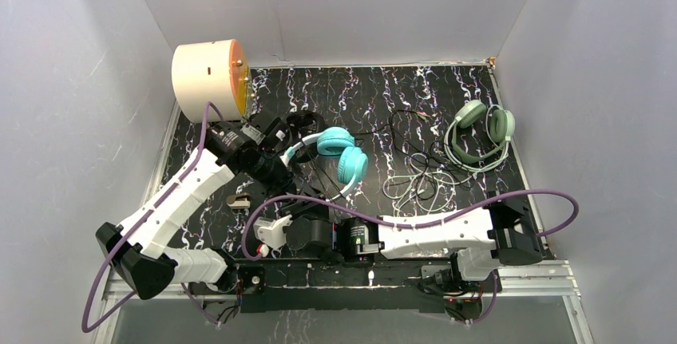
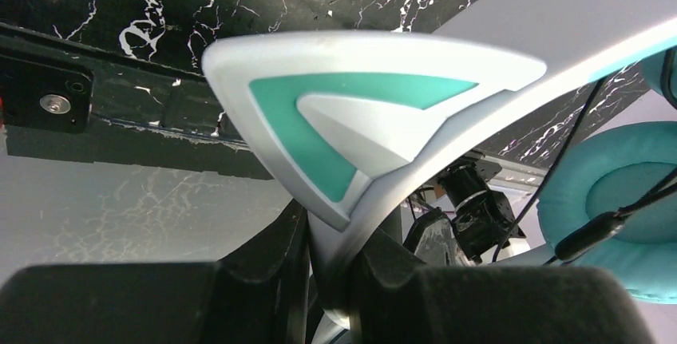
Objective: Wrap the headphones
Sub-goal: Wrap the headphones cable around the headphones.
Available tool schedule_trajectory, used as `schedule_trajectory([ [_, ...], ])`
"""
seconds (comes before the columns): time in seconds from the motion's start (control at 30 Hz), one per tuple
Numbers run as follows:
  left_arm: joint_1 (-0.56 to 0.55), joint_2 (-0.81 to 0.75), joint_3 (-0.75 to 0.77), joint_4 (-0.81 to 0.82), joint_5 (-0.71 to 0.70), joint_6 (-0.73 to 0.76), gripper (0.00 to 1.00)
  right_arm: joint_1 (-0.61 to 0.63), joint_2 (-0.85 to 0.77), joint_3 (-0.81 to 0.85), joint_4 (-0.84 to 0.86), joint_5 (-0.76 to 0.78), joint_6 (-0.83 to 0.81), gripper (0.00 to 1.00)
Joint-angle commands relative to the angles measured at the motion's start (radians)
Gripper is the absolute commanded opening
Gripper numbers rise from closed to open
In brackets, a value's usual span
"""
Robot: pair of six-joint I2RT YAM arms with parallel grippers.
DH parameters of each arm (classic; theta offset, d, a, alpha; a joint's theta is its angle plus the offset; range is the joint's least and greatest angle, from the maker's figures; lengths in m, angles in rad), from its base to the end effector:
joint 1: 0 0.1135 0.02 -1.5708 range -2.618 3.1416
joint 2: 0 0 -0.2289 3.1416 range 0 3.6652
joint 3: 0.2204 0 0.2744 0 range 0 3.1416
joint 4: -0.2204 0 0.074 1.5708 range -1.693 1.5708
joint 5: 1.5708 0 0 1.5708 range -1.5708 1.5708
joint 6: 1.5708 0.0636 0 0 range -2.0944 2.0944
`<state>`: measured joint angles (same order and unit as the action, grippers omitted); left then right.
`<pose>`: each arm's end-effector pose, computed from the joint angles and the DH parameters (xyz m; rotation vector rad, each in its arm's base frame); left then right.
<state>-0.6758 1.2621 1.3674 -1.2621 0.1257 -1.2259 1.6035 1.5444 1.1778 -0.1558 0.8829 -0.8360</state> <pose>0.2022 -0.1723 0.2939 -0.7612 2.8404 -0.6101 0.0365 0.3860 0.2453 -1.5603 1.1087 -0.4094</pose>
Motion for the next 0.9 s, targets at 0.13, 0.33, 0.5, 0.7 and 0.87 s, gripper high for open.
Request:
schedule_trajectory([
  [0.13,0.003,-0.083,-0.012,0.029,0.019,0.038,0.06,-0.029,-0.007,0.108,-0.019,-0.076,0.065,0.0],
  [0.33,0.007,-0.129,-0.051,0.079,0.033,0.034,0.68,-0.053,-0.02,0.121,-0.037,-0.098,0.046,0.0],
  [0.5,0.01,-0.164,-0.023,0.082,-0.021,0.048,0.89,-0.075,-0.072,0.089,-0.025,-0.15,0.071,0.0],
  [0.7,0.011,-0.205,0.17,0.036,-0.233,0.13,0.98,-0.13,-0.168,0.038,-0.011,-0.232,0.179,0.0],
  [0.87,0.01,-0.408,0.137,0.212,-0.376,0.198,0.98,-0.16,-0.24,0.046,-0.03,-0.276,0.264,0.0],
])
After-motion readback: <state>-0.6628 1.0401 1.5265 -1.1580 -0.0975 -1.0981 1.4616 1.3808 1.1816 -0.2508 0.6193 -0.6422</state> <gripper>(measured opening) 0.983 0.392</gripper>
